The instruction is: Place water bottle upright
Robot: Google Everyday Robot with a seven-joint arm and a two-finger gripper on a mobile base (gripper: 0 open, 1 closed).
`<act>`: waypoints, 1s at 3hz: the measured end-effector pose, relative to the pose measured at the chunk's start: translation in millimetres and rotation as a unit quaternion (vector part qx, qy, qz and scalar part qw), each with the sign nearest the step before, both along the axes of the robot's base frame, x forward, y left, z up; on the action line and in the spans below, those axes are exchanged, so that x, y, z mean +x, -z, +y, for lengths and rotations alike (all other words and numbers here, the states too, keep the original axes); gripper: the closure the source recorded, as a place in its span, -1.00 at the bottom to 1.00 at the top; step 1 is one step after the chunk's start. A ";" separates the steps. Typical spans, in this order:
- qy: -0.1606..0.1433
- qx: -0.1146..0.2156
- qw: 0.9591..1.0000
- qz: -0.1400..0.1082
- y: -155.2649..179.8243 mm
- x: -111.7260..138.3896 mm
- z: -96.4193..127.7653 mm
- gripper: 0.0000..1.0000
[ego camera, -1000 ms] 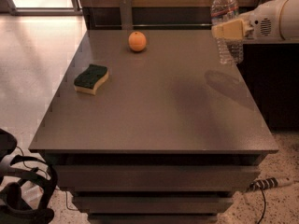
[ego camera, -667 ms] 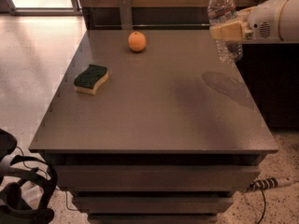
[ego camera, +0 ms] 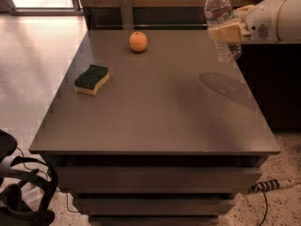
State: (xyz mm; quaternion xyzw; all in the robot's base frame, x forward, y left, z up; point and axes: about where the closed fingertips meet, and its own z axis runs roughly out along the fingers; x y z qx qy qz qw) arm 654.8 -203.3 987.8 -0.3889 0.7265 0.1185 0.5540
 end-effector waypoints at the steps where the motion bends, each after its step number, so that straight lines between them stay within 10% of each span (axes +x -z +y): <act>1: -0.045 0.057 0.997 -0.016 6.1 11.3 16.0 1.00; 3: -0.112 0.156 0.981 -0.012 23.4 17.0 41.9 1.00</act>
Offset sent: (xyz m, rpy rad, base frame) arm 0.0271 0.0474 -0.0281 0.4262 -0.0421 0.2835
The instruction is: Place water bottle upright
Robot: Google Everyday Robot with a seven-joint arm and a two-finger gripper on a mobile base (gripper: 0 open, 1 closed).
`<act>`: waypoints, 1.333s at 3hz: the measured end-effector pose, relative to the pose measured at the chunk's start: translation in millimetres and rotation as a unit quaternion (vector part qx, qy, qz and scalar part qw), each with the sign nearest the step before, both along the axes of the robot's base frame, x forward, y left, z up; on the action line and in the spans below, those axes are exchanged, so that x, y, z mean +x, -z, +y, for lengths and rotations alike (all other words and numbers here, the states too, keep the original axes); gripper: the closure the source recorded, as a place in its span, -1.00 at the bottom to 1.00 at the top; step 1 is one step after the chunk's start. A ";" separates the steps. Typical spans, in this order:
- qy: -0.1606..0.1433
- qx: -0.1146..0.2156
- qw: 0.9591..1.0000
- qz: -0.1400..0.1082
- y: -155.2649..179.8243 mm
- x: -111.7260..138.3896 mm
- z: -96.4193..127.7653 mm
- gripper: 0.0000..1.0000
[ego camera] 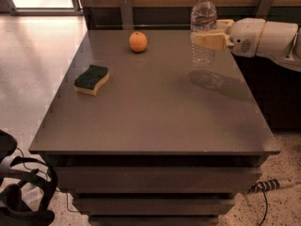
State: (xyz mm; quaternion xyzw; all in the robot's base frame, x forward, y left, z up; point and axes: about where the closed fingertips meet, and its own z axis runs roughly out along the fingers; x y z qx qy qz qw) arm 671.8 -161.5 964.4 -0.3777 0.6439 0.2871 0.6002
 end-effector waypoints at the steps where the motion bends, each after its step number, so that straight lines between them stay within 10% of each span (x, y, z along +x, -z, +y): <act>1: -0.014 0.032 0.999 0.005 7.8 -5.6 5.7 1.00; 4: -0.015 0.072 0.997 -0.003 38.8 -19.3 27.7 1.00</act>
Offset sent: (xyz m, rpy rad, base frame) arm -0.0260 0.0153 -0.0272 0.1476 0.0046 0.0209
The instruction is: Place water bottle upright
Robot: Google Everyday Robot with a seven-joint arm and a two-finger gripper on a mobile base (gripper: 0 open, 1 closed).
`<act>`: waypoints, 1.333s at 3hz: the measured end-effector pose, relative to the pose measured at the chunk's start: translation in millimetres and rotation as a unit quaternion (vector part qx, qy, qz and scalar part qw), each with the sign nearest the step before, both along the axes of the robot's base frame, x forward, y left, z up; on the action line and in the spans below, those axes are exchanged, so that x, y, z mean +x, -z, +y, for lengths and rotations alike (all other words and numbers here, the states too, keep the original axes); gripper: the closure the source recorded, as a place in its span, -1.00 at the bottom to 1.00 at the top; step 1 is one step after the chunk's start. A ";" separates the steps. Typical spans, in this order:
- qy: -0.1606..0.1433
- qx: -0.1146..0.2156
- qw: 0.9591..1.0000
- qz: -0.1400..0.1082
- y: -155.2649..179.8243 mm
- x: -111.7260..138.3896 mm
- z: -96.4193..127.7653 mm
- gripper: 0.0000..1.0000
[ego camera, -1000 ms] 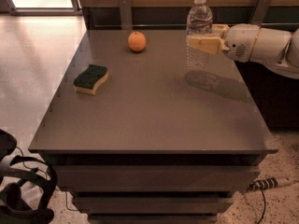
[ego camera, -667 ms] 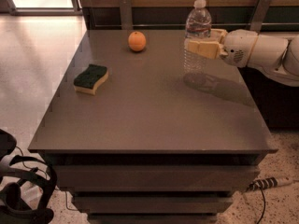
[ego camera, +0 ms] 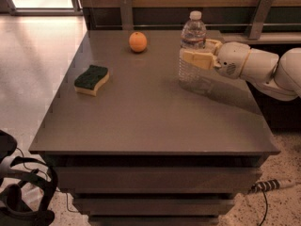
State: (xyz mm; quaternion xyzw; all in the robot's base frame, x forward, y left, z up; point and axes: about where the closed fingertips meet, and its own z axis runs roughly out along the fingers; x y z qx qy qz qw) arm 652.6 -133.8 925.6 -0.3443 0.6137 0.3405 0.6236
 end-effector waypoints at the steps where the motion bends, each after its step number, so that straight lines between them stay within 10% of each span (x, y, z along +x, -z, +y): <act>1: 0.001 0.008 1.000 -0.007 10.7 1.4 5.0 1.00; 4: 0.013 -0.034 0.999 -0.028 31.8 -8.9 3.8 1.00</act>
Offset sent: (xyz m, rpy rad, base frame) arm -0.0022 0.0000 -0.0287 -0.0416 -0.0493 -0.0256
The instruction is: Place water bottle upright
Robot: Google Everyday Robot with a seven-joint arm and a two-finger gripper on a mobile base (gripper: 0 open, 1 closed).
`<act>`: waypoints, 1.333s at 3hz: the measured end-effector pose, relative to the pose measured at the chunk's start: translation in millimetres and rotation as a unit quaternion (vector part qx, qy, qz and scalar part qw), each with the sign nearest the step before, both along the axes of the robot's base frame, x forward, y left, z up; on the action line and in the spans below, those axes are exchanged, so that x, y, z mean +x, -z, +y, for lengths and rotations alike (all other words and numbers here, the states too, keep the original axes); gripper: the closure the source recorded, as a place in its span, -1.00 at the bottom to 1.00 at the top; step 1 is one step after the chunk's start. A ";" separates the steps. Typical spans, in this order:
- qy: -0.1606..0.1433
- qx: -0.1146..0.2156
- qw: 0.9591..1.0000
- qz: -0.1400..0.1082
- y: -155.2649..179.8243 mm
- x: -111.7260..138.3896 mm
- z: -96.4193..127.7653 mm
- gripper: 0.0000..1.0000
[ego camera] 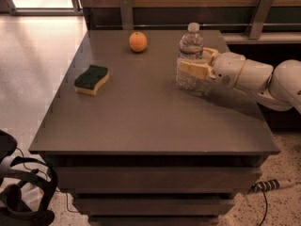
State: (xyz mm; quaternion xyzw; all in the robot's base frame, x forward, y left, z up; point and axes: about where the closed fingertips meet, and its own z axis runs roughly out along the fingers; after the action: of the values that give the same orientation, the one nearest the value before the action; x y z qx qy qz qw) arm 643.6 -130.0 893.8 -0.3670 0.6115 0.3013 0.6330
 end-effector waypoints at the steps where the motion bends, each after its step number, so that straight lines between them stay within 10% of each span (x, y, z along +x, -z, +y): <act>1: 0.001 -0.002 1.000 0.000 -1.0 -0.8 -0.2 0.78; 4: -0.001 -0.002 1.000 -0.001 -3.3 -0.8 2.3 -0.62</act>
Offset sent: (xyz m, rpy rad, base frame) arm -0.0008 -0.0002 0.0008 -0.0047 -0.0008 -0.0011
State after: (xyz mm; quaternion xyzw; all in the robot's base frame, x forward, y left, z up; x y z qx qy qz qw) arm 642.9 -127.7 897.1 -0.3695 0.6113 0.3006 0.6320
